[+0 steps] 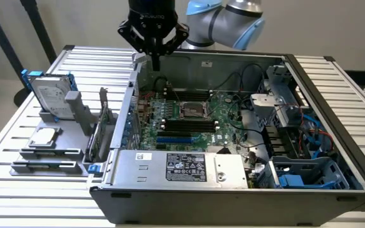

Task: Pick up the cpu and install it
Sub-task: 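Reach for the cpu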

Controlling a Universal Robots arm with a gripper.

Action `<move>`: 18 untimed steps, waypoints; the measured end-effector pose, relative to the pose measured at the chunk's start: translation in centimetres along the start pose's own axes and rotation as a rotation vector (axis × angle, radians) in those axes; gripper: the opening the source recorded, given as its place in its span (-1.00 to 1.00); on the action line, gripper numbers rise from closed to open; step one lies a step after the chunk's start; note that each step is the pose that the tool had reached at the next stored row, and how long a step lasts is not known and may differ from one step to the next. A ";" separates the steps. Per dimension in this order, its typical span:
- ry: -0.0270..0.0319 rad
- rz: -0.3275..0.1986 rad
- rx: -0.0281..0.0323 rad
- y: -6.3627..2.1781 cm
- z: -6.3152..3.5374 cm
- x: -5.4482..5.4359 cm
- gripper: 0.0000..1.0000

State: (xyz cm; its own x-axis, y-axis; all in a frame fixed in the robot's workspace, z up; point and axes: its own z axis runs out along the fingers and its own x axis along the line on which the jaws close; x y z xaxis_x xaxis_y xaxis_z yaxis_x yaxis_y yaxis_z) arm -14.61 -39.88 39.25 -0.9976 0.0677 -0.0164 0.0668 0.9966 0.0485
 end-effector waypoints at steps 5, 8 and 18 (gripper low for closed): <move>0.0023 0.000 0.0001 -0.15 0.01 2.3 -0.79; 0.0034 0.000 0.0002 -0.25 0.03 3.6 -0.79; 0.0054 0.000 0.0067 -0.56 0.17 8.2 -0.79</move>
State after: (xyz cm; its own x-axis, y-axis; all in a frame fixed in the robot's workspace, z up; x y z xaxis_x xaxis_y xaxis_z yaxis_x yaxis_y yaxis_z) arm -22.82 -39.88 38.92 -0.9976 0.0676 -0.0109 0.0671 0.9969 0.0418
